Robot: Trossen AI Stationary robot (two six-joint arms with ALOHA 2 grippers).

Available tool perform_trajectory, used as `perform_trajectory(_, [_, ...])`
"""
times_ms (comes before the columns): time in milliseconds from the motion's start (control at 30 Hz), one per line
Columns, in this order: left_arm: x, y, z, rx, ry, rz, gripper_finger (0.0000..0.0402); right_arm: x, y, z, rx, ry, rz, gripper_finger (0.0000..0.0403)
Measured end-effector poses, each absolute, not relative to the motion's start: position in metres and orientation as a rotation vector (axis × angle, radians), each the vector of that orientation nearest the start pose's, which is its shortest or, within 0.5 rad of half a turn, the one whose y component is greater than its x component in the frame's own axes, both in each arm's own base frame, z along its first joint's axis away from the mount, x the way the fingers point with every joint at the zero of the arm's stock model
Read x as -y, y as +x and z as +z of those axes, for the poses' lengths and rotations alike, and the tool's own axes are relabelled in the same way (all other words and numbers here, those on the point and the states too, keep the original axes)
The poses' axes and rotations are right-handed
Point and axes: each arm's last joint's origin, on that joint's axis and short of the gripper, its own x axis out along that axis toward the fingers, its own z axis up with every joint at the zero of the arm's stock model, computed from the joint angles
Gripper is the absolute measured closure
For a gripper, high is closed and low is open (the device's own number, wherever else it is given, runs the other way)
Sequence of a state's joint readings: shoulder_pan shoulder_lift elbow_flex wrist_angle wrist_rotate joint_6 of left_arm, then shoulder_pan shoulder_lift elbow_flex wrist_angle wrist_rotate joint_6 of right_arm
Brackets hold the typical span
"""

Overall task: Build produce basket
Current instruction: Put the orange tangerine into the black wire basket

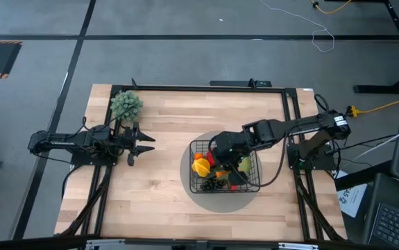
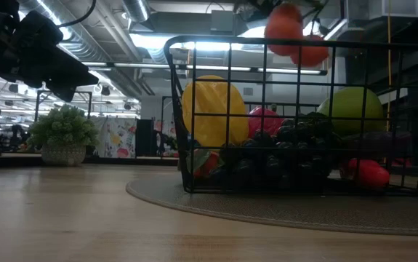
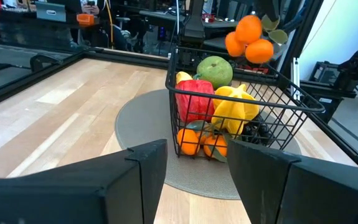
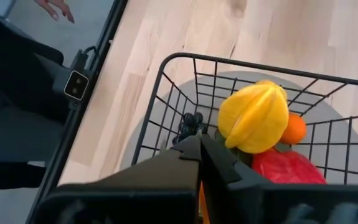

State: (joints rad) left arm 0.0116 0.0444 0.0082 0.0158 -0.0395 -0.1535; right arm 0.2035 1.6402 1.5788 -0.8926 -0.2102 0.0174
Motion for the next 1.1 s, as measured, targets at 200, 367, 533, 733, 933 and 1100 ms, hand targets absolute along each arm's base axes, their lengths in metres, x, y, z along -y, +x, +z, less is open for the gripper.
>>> perform_trajectory(200, [-0.0023, 0.0999, 0.1643, -0.016, -0.153, 0.053, 0.0245, -0.0750, 0.3341, 0.3336, -0.960, 0.019, 0.373, 0.0403])
perform_trajectory(367, [-0.0023, 0.0999, 0.1643, -0.016, -0.153, 0.053, 0.0245, -0.0750, 0.3340, 0.3336, -0.961, 0.019, 0.373, 0.0403])
perform_trajectory(533, [-0.0023, 0.0999, 0.1644, -0.016, -0.153, 0.053, 0.0245, -0.0750, 0.3340, 0.3336, -0.961, 0.019, 0.373, 0.0403])
perform_trajectory(733, [-0.0023, 0.0999, 0.1643, -0.016, -0.153, 0.053, 0.0245, -0.0750, 0.3340, 0.3336, -0.960, 0.016, 0.375, 0.0403])
perform_trajectory(933, [-0.0023, 0.0999, 0.1643, -0.017, -0.153, 0.053, 0.0245, -0.0750, 0.3343, 0.3339, -0.954, 0.002, 0.383, 0.0403])
perform_trajectory(1100, [-0.0023, 0.0999, 0.1643, -0.016, -0.153, 0.053, 0.0245, -0.0752, 0.3352, 0.3348, -0.920, -0.095, 0.433, 0.0402])
